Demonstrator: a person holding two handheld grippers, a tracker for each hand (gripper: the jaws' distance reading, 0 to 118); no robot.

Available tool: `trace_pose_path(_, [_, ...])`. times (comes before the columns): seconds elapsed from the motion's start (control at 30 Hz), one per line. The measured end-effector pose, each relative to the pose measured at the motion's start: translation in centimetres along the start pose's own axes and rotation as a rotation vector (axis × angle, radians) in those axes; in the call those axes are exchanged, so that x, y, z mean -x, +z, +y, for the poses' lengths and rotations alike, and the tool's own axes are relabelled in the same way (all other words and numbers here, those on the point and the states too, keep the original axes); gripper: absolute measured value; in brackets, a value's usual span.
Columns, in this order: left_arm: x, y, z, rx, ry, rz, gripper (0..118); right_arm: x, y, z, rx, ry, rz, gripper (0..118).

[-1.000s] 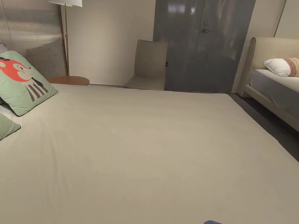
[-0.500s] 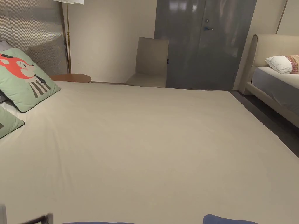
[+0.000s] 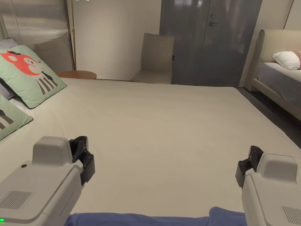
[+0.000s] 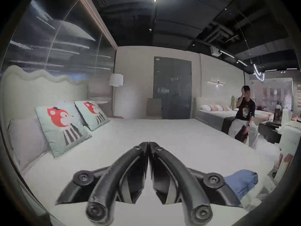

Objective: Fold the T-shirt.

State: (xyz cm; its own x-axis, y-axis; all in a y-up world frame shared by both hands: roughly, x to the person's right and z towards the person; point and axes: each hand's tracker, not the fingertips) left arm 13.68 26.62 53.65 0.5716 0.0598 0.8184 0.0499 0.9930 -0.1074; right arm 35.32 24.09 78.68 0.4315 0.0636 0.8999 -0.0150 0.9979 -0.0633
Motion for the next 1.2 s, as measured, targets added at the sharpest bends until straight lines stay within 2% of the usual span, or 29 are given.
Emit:
trace_pose_path(0.13, [3.3, -0.6, -0.5, 0.064, 0.171, -0.102, 0, 0.2, -0.2, 0.0, 0.013, -0.014, 0.035, 1])
trace_pose_path(0.23, [8.3, -1.9, -1.9, 0.185, 0.369, -0.177, 0, 0.3, -0.2, -0.3, 0.026, 0.002, 0.031, 1])
trace_pose_path(0.33, [13.8, -3.2, -4.7, 0.345, 0.502, -0.228, 2, 0.2, -0.3, -0.7, 0.053, -0.001, 0.037, 1])
trace_pose_path(0.37, [15.6, -3.5, -5.9, 0.422, 0.534, -0.241, 10, 0.3, -0.1, -0.8, 0.062, 0.008, 0.035, 1])
trace_pose_path(0.4, [17.1, -3.6, -7.0, 0.470, 0.571, -0.241, 31, 0.4, -0.1, -1.0, 0.071, 0.016, 0.031, 1])
trace_pose_path(0.43, [18.9, -3.8, -8.4, 0.521, 0.624, -0.251, 70, 0.4, -0.1, -1.2, 0.080, 0.024, 0.027, 1])
trace_pose_path(0.47, [20.1, -3.8, -10.0, 0.564, 0.692, -0.258, 97, 0.5, -0.2, -1.4, 0.091, 0.028, 0.030, 1])
trace_pose_path(0.5, [20.9, -3.7, -11.1, 0.585, 0.741, -0.255, 113, 0.5, -0.2, -1.5, 0.101, 0.030, 0.030, 1])
trace_pose_path(0.53, [21.8, -3.7, -12.5, 0.615, 0.786, -0.266, 109, 0.8, -0.1, -1.6, 0.108, 0.030, 0.028, 1])
trace_pose_path(0.63, [23.3, -3.3, -15.5, 0.621, 0.947, -0.257, 110, 1.4, -0.1, -2.0, 0.131, 0.049, 0.031, 1])
trace_pose_path(0.77, [23.2, -4.3, -18.7, 0.681, 1.050, -0.266, 110, 2.2, 0.1, -2.0, 0.149, 0.063, 0.045, 1])
trace_pose_path(0.87, [21.3, -4.8, -19.5, 0.639, 1.068, -0.345, 110, 2.9, 0.3, -1.7, 0.151, 0.068, 0.056, 1])
trace_pose_path(0.93, [20.0, -5.8, -19.5, 0.672, 1.132, -0.403, 109, 3.2, 0.2, -1.5, 0.150, 0.068, 0.063, 1])
trace_pose_path(0.97, [19.3, -6.2, -19.8, 0.681, 1.149, -0.420, 102, 3.4, 0.2, -1.4, 0.150, 0.068, 0.067, 1])
trace_pose_path(1.0, [18.4, -6.6, -20.2, 0.701, 1.145, -0.414, 88, 3.5, 0.2, -1.3, 0.149, 0.066, 0.073, 1])
trace_pose_path(1.03, [17.7, -6.9, -20.2, 0.726, 1.113, -0.385, 62, 3.6, 0.3, -1.3, 0.147, 0.065, 0.075, 1])
trace_pose_path(1.1, [16.5, -7.2, -20.9, 0.766, 1.034, -0.317, 19, 3.7, 0.5, -1.1, 0.145, 0.066, 0.076, 1])
trace_pose_path(1.13, [17.3, -7.6, -21.7, 0.770, 1.031, -0.298, 15, 3.7, 0.5, -1.1, 0.145, 0.068, 0.078, 1])
trace_pose_path(1.2, [19.1, -7.3, -21.7, 0.722, 1.116, -0.353, 13, 3.6, 0.6, -1.1, 0.143, 0.076, 0.077, 1])
